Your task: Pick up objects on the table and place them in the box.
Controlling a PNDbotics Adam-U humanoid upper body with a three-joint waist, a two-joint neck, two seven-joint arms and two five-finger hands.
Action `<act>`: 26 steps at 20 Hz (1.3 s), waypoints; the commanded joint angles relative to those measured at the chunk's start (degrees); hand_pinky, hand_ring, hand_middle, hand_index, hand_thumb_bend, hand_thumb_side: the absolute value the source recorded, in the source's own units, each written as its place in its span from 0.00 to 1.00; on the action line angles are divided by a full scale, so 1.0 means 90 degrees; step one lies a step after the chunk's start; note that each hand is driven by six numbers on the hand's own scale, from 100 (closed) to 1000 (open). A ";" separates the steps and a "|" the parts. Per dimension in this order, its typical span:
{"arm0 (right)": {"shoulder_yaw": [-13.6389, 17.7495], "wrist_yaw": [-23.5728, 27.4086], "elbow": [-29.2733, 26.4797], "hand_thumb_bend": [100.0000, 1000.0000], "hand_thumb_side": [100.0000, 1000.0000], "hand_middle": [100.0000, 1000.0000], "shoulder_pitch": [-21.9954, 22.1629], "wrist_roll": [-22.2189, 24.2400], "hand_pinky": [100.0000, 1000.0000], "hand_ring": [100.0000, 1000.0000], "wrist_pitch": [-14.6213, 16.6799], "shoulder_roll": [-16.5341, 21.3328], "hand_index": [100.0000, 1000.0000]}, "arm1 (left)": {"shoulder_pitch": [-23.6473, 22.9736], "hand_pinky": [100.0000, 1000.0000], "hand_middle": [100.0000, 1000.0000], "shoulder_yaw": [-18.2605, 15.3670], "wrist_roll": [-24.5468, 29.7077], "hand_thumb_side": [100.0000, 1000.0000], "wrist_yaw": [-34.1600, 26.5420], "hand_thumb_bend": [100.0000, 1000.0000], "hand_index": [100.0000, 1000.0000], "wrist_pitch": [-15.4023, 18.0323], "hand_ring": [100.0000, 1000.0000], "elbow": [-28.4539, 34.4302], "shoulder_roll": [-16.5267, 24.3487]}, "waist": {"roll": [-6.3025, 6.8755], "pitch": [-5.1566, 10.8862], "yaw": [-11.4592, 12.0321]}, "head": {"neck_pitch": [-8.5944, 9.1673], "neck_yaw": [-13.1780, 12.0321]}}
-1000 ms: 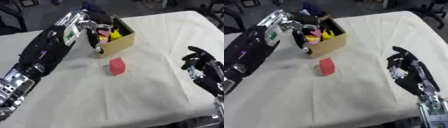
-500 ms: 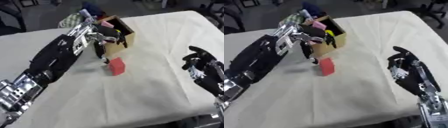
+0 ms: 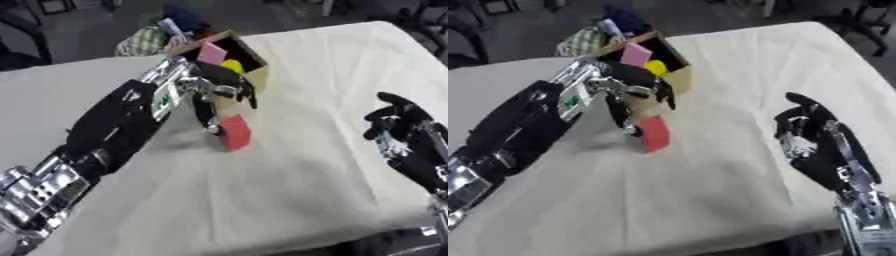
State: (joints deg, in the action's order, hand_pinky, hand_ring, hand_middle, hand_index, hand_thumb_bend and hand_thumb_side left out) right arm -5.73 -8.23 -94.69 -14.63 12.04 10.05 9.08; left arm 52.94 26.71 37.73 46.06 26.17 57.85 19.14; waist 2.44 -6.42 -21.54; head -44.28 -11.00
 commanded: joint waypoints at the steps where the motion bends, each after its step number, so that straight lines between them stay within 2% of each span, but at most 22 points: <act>1: 0.0000 0.0006 -0.0109 0.00 0.37 0.56 -0.0088 0.0009 0.51 0.47 0.0012 0.0019 0.89 | 0.0064 0.75 0.70 0.0010 0.1580 0.00 -0.0108 0.38 0.77 0.1551 0.68 -0.0041 0.0071 | -0.0077 0.0031 0.0004 | 0.0018 -0.0007; 5: 0.0018 0.0003 -0.0109 0.00 0.37 0.56 -0.0092 -0.0004 0.51 0.47 0.0008 0.0018 0.89 | 0.0049 0.67 0.46 -0.0104 0.1508 0.00 -0.0381 0.29 0.57 0.1459 0.49 -0.0008 0.0095 | -0.0099 0.0030 0.0022 | 0.0018 -0.0002; 9: 0.0029 -0.0006 -0.0098 0.00 0.37 0.56 -0.0084 -0.0014 0.51 0.47 0.0002 0.0026 0.89 | 0.0166 0.66 0.40 -0.0416 0.1315 0.00 -0.0770 0.28 0.52 0.1074 0.45 0.0231 0.0438 | -0.0111 0.0054 0.0084 | 0.0018 0.0010; 12: 0.0041 -0.0011 -0.0085 0.00 0.37 0.56 -0.0057 -0.0026 0.51 0.47 -0.0003 0.0045 0.88 | 0.0364 0.67 0.44 -0.0898 0.0949 0.00 -0.0878 0.28 0.56 0.0560 0.49 0.0613 0.0828 | -0.0104 0.0088 0.0139 | 0.0018 0.0023; 15: 0.0028 -0.0011 -0.0077 0.00 0.37 0.56 -0.0050 -0.0015 0.51 0.47 0.0000 0.0045 0.88 | 0.0615 0.70 0.52 -0.1499 -0.0035 0.00 -0.0199 0.32 0.61 -0.0199 0.55 0.0694 0.0935 | -0.0116 0.0104 0.0171 | 0.0018 0.0040; 20: -0.0004 0.0007 -0.0061 0.00 0.37 0.56 -0.0062 0.0014 0.51 0.47 0.0002 0.0012 0.88 | 0.0897 0.71 0.55 -0.2196 -0.1902 0.00 0.1449 0.30 0.66 -0.1329 0.58 -0.0188 0.0486 | -0.0161 0.0097 0.0124 | 0.0018 -0.0014; 21: -0.0013 0.0011 -0.0059 0.00 0.37 0.56 -0.0068 0.0022 0.51 0.47 0.0003 0.0005 0.88 | 0.0927 0.71 0.60 -0.2282 -0.2203 0.00 0.1715 0.31 0.70 -0.1493 0.61 -0.0419 0.0378 | -0.0165 0.0089 0.0107 | 0.0018 -0.0037; 22: -0.0023 0.0016 -0.0057 0.00 0.37 0.56 -0.0074 0.0030 0.51 0.47 0.0004 -0.0002 0.88 | 0.0951 0.71 0.60 -0.2361 -0.2462 0.00 0.1962 0.31 0.70 -0.1653 0.61 -0.0645 0.0270 | -0.0168 0.0080 0.0088 | 0.0018 -0.0058; 24: -0.0038 0.0026 -0.0054 0.00 0.37 0.56 -0.0082 0.0044 0.51 0.47 0.0004 -0.0010 0.88 | 0.0974 0.72 0.67 -0.2494 -0.2913 0.01 0.2398 0.28 0.76 -0.1940 0.65 -0.1044 0.0063 | -0.0171 0.0065 0.0058 | 0.0018 -0.0083; 26: -0.0051 0.0033 -0.0059 0.00 0.37 0.56 -0.0093 0.0059 0.51 0.47 0.0010 -0.0028 0.88 | 0.0954 0.74 0.74 -0.2594 -0.3281 0.03 0.2724 0.32 0.85 -0.2164 0.70 -0.1403 -0.0110 | -0.0173 0.0053 0.0026 | 0.0018 -0.0119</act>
State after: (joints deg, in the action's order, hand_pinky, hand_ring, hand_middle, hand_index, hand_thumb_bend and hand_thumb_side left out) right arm -6.09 -8.14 -94.66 -14.64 12.30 9.98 8.75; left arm 60.09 4.51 10.52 68.49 7.99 46.41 18.24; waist 1.98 -6.42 -21.29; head -44.28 -11.73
